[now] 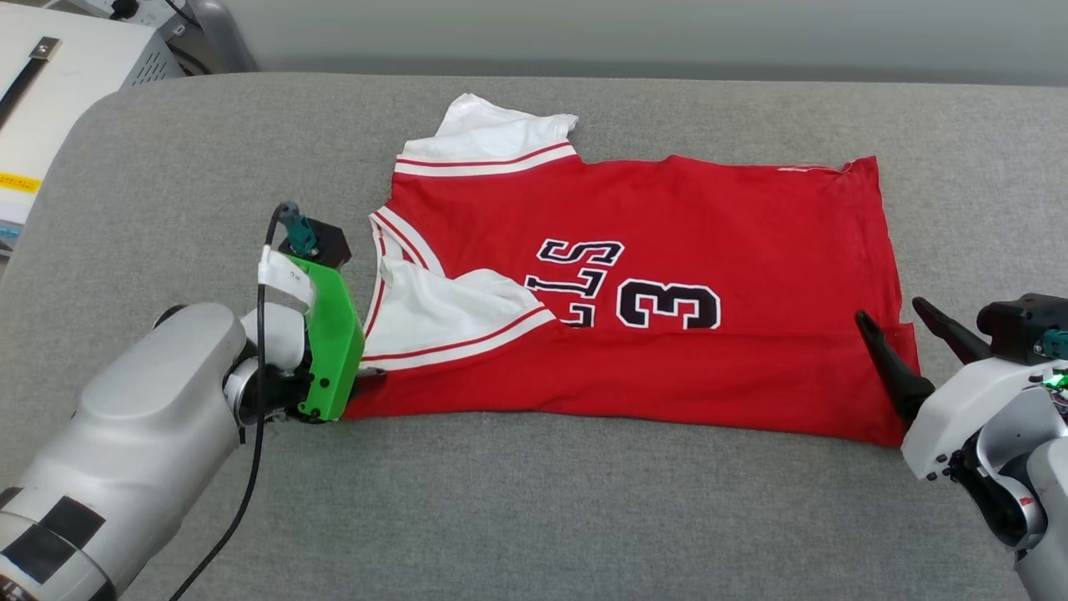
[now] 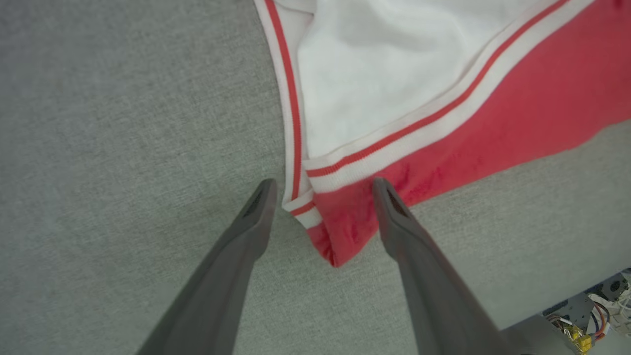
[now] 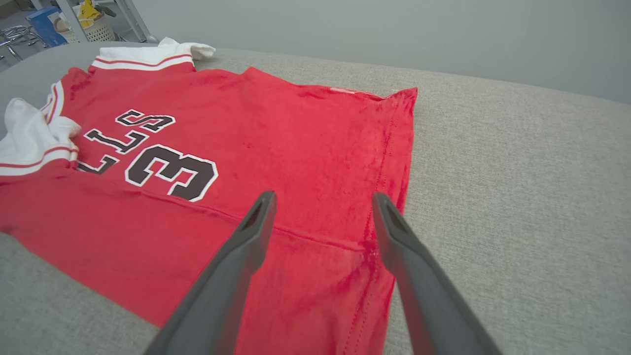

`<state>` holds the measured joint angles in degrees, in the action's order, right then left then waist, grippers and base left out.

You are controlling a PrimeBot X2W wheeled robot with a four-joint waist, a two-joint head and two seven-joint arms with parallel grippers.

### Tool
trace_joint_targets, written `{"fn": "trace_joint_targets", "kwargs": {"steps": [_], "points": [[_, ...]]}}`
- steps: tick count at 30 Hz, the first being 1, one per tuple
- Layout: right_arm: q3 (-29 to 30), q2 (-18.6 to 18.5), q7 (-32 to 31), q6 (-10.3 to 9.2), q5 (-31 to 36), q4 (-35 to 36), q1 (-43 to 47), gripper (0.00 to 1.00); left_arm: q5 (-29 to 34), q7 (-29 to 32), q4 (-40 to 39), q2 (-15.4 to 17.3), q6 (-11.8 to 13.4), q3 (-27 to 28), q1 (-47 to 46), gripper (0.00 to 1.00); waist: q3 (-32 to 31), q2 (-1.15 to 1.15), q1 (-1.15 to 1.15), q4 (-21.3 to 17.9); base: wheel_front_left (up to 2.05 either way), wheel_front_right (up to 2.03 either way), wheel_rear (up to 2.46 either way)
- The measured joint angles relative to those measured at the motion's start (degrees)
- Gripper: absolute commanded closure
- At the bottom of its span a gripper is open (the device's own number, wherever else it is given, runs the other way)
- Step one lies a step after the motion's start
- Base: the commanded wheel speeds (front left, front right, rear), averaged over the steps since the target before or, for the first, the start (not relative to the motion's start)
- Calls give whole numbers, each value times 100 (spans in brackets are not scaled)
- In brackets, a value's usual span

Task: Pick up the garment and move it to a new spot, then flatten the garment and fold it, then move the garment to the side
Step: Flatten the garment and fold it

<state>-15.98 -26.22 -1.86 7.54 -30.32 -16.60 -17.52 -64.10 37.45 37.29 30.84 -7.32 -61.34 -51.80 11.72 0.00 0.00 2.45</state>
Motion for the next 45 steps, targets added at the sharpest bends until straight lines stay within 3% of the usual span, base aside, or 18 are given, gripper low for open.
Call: {"fn": "trace_joint_targets", "kwargs": {"steps": [11,12,13,14,22,28,34,40,45], "points": [[-40,75,-42,0,-2,-19,-7,0,-226,11,498,-43,0,-260,182,0,173,0,0,-125,0,0,0],[-41,73,-42,0,-2,-23,-14,0,-270,-15,509,-46,0,-267,185,55,167,0,0,-122,0,0,0],[-46,70,-42,0,-2,-21,-26,0,-280,-80,498,-47,0,-274,185,85,158,0,0,-122,0,0,0],[-52,67,-42,0,-2,-18,-36,0,-287,-144,494,-48,0,-277,194,100,150,0,0,-122,0,0,0],[-93,-279,-644,0,74,158,-396,0,-378,-835,202,15,0,-315,316,100,5,0,0,-118,0,0,0],[-370,-924,-2031,0,-256,533,-748,0,-369,-1282,-122,120,0,-314,304,100,-92,0,0,-84,0,0,0],[-560,-1406,-3662,0,-1037,742,-809,0,-302,-1427,-332,227,0,-369,300,100,-116,0,0,-31,0,0,0],[-480,-1412,-4111,0,-1336,398,-773,0,-294,-1508,-435,270,0,-383,294,100,-12,0,0,12,0,0,0],[-439,-1110,-4051,0,-1377,-115,-719,0,-292,-1559,-443,278,0,-386,246,100,130,0,0,70,0,0,0]]}}
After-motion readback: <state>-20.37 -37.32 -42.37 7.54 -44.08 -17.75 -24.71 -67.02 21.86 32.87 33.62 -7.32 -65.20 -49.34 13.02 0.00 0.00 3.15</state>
